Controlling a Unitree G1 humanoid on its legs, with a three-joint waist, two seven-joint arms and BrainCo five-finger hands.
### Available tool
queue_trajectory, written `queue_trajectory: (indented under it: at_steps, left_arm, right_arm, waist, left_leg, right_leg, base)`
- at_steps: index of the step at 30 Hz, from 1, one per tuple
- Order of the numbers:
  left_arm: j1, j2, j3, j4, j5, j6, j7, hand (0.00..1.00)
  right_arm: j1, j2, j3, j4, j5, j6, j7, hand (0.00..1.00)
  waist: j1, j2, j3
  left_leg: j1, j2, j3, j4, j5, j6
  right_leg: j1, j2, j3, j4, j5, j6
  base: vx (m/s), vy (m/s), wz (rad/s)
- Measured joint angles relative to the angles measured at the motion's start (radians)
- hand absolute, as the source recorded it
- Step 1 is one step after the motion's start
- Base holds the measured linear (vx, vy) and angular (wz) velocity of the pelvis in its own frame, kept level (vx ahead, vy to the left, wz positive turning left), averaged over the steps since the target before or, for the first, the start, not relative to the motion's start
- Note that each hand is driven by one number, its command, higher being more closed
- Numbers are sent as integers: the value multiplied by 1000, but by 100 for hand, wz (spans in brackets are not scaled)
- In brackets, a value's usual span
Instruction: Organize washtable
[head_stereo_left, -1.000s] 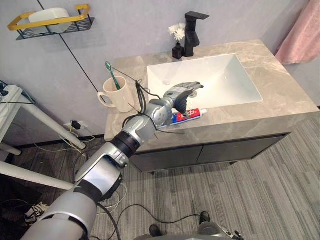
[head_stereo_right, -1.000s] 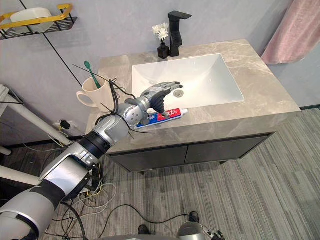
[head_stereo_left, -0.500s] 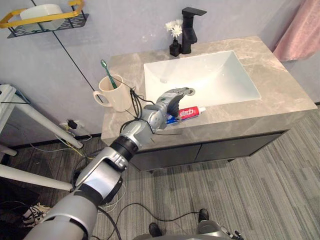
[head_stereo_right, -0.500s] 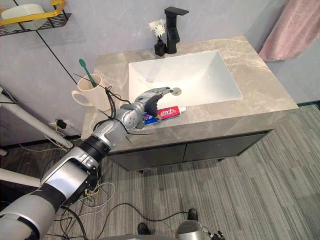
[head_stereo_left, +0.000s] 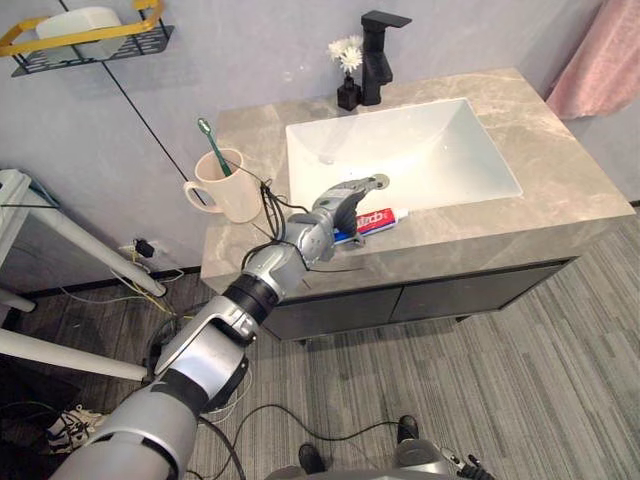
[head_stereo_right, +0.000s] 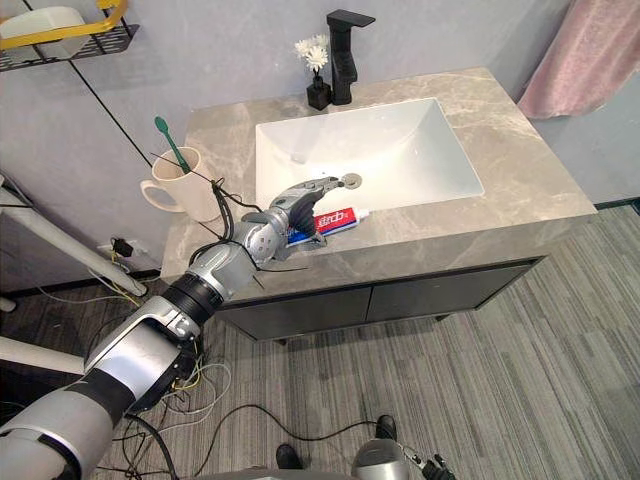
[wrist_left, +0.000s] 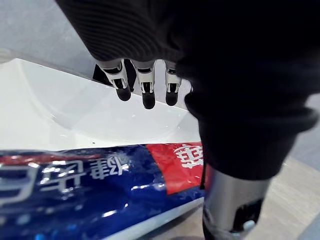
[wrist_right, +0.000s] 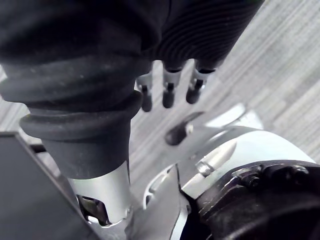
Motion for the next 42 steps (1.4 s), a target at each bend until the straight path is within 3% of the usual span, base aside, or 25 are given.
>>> queue_trajectory:
  at_steps: [7, 8, 24, 32, 35, 38, 40, 42]
  left_arm:
    - [1, -2, 6, 58, -6, 0, -2, 0]
    - [3, -2, 7, 70, -10, 0, -4, 100]
    - [-37, 21, 49, 150, -43, 1, -29, 100]
    - [-44, 52, 27, 151, -101, 13, -49, 100]
    - [-49, 80, -3, 122, -171, 24, -60, 100]
    - [-81, 125, -56, 34, -332, 23, -105, 100]
    - [-151, 195, -128, -58, -543, 2, -137, 100]
    - [-189, 246, -154, -100, -636, -8, -136, 100]
  right_arm:
    - [-1, -1, -2, 1, 0, 1, -1, 0]
    - [0, -2, -4, 1, 0, 1, -1, 0]
    - [-2, -30, -6, 31, 0, 20, 5, 0]
    - [-2, -30, -10, 31, 1, 20, 6, 0]
    - [0, -28, -16, 31, 1, 20, 7, 0]
    - [10, -23, -47, 29, 3, 20, 13, 0]
    - [36, -21, -59, 26, 10, 19, 28, 0]
    - [47, -16, -62, 25, 12, 18, 28, 0]
  waist:
    - [-13, 5, 6]
    - [-15, 7, 7]
    - [-16, 41, 21]
    - [-16, 42, 21]
    - [-15, 44, 21]
    - [-5, 52, 21]
    - [25, 62, 19]
    - [42, 63, 19]
  left_leg:
    - [-7, 3, 13, 0, 0, 0]
    - [-6, 3, 14, 0, 0, 0]
    - [2, 31, 28, 11, -13, -20]
    - [2, 28, 19, 16, -13, -20]
    - [1, 26, 13, 20, -13, -20]
    - [-19, 18, -10, 32, -12, -20]
    - [-29, 10, -28, 36, -11, -18]
    - [-30, 10, -31, 39, -10, -17]
  right_leg:
    - [-16, 3, 14, 0, 8, 13]
    - [-16, 3, 14, 0, 8, 13]
    - [-13, 29, 12, 0, 8, 13]
    - [-4, 23, -10, 0, 8, 13]
    - [0, 21, -15, 0, 8, 13]
    - [-1, 11, -33, 0, 5, 15]
    - [0, 6, -44, 0, 4, 14]
    - [0, 6, -43, 3, 4, 14]
  base:
    - [-17, -9, -8]
    - [0, 0, 0]
    - [-19, -26, -4]
    - [-25, -11, 5]
    - [-49, -16, 6]
    - [-51, -5, 21]
    - [-55, 11, 20]
    - [-41, 1, 5]
